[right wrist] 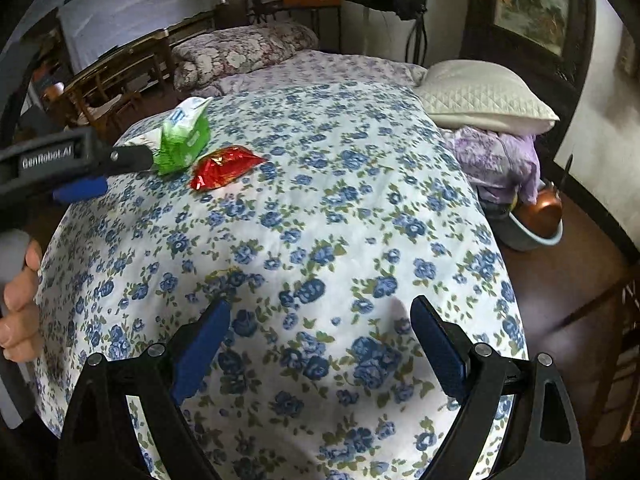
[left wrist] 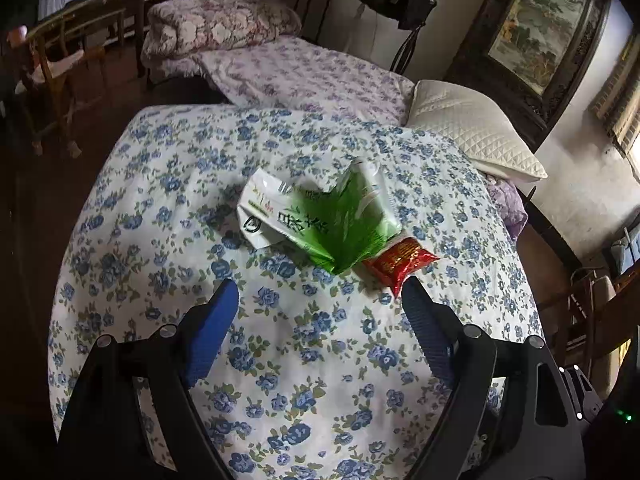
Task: Collect trash
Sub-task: 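Grasp the green-and-white packet with the left gripper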
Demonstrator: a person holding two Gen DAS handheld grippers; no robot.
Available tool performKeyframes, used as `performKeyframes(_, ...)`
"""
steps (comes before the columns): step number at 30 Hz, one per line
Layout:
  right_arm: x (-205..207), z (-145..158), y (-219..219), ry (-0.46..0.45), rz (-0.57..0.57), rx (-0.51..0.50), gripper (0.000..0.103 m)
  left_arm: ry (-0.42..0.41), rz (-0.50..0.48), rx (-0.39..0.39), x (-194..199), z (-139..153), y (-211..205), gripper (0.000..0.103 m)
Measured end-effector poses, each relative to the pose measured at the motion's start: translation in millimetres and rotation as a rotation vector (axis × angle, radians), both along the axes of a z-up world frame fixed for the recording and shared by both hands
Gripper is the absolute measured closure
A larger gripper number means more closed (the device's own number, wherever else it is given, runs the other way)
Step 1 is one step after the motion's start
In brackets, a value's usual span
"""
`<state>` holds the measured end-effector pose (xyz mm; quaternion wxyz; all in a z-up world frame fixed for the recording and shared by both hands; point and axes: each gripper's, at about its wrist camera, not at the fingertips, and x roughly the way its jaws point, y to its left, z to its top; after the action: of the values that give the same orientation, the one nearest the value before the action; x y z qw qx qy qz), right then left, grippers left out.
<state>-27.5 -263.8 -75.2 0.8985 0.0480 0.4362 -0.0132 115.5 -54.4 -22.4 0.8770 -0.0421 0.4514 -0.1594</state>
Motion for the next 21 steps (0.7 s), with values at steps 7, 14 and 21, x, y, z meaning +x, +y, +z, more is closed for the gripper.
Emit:
performKeyframes(7,1,-1,4,0.003,0.018,-0.043,0.013,-0.075,-0.076,0.126,4,2,-27,0.032)
performKeyframes(14,7,-1,-12,0.008,-0.007,0.046,0.013,-0.12,-0.104,0.176,21,-6,-53,0.049)
performKeyframes(21,12,-5,-23,0.018,-0.039,0.084,0.013,-0.134,-0.108,0.169,30,-15,-59,0.079)
